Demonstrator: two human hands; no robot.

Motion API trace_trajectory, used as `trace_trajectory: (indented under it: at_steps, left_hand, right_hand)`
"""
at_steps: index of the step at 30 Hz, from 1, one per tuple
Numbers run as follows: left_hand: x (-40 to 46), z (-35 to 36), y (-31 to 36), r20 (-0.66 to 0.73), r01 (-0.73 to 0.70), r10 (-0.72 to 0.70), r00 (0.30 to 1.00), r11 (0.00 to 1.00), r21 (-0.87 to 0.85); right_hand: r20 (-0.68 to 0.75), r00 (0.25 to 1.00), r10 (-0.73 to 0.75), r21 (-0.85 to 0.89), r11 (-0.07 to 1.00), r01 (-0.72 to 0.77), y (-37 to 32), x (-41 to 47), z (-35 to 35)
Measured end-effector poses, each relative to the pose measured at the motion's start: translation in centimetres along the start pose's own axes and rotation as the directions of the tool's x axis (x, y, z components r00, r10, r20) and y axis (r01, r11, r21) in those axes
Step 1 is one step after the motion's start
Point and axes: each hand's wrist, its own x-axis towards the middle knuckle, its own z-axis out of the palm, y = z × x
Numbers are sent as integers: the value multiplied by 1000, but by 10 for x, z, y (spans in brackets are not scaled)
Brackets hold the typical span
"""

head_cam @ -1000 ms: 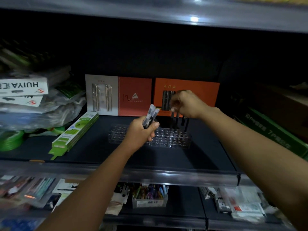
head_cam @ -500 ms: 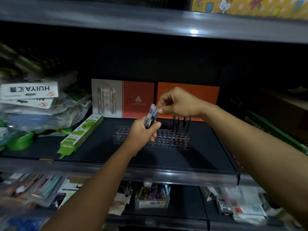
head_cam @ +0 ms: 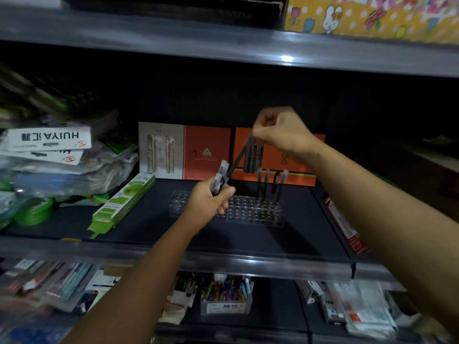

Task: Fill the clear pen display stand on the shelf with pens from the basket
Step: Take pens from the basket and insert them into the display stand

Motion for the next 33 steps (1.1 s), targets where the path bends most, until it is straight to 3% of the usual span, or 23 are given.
trace_trajectory:
  at_steps: [6,16,33]
  left_hand:
    - [1,-11,-8,-54,16,-15,998,999,32]
    - [5,-10,-9,-35,0,0,999,1000,23]
    - [9,1,-13,1,-14,14,1000,999,39]
  right_hand:
    - [-153,988,27,-69,997,-38,6,16,-14]
    - [62,998,6,-362,932,17,46,2,11]
    - [165,985,55,-440,898,24,75,-1,18]
